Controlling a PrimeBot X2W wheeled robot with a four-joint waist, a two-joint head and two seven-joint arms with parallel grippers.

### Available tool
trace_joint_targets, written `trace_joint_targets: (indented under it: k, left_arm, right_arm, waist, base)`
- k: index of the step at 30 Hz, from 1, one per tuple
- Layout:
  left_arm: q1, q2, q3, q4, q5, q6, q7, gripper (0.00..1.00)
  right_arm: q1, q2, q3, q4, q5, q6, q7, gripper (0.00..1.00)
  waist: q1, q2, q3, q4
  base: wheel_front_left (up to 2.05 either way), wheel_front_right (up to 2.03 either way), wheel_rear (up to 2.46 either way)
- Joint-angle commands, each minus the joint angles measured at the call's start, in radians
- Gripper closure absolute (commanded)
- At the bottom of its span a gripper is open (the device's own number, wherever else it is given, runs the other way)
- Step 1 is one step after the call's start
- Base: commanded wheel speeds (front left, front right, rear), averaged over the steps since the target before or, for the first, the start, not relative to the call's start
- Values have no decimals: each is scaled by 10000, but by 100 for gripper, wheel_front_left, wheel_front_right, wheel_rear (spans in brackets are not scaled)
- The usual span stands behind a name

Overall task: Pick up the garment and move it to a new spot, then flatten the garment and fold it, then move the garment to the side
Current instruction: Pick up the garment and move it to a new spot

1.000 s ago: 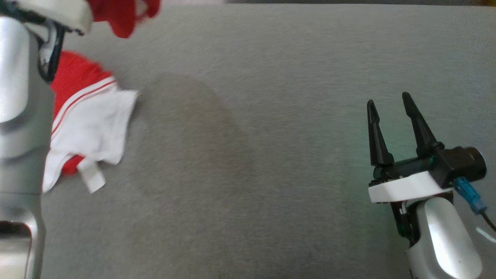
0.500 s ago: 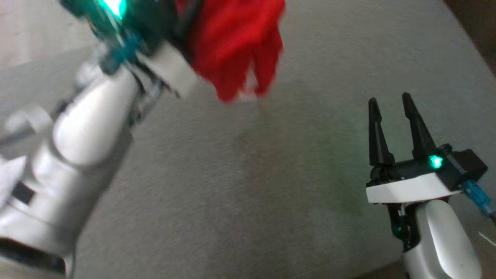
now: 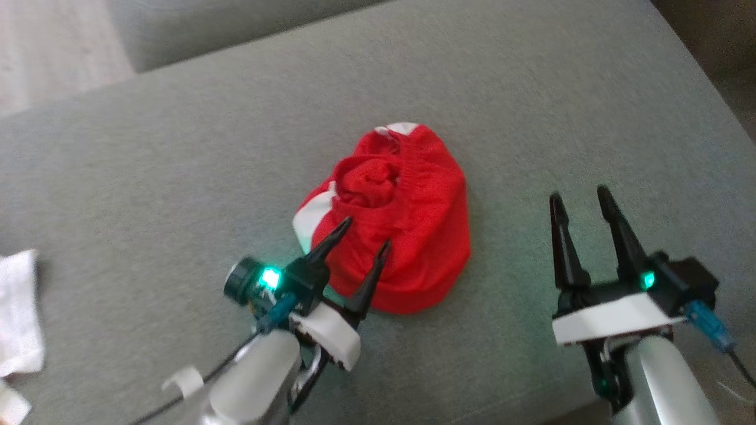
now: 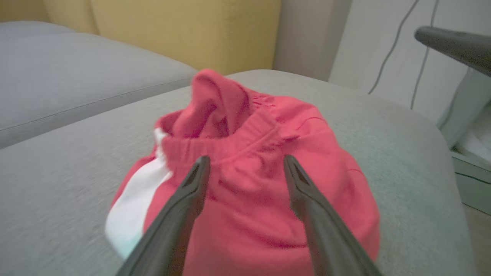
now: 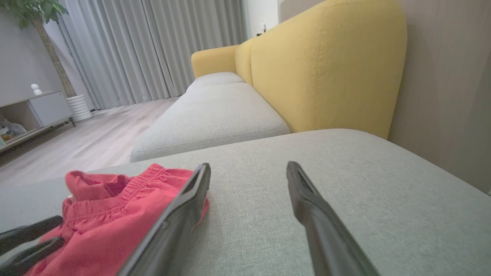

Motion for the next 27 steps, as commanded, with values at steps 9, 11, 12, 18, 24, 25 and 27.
trace_joint_targets:
  k: [9,11,12,18,24,25,27]
  left_arm:
    - [2433,-77,2862,-2651,-61,1507,-178,0]
    - [3103,-105,3512,-3300,153,1661,-179,0]
    - [3409,-133,3826,-3585,259,1709,-179,0]
    - [4868,-368,4984,-4779,938,1629,-180,0]
    - [5660,-492,5495,-5138,1297,1594,-180,0]
    - [5710,-499,5526,-5140,1327,1561,-180,0]
    - [5750,-508,5607,-5145,1407,1546,-181,0]
  right_arm:
    - [733,29,-228,204,-390,-7,-23,0]
    - [874,29,-303,224,-448,-7,-23,0]
    - [941,29,-318,224,-482,-7,-23,0]
    - [1398,29,-376,105,-517,-7,-23,0]
    - [1783,30,-264,-55,-623,-7,-23,0]
    - [1813,30,-262,-70,-613,-7,-23,0]
    - [1845,30,-250,-100,-567,-7,-23,0]
  waist:
    - [1,-1,-1780,1867]
    - [1,-1,-1975,2159]
    - [1,-1,-2065,2286]
    - [1,-1,-2462,2837]
    - [1,-1,-2609,3002]
    - [1,-1,-2615,3008]
    - [1,-1,-2614,3007]
  base:
    - [0,0,0]
    - [0,0,0]
    - [0,0,0]
    - [0,0,0]
    - [0,0,0]
    - [0,0,0]
    - [0,0,0]
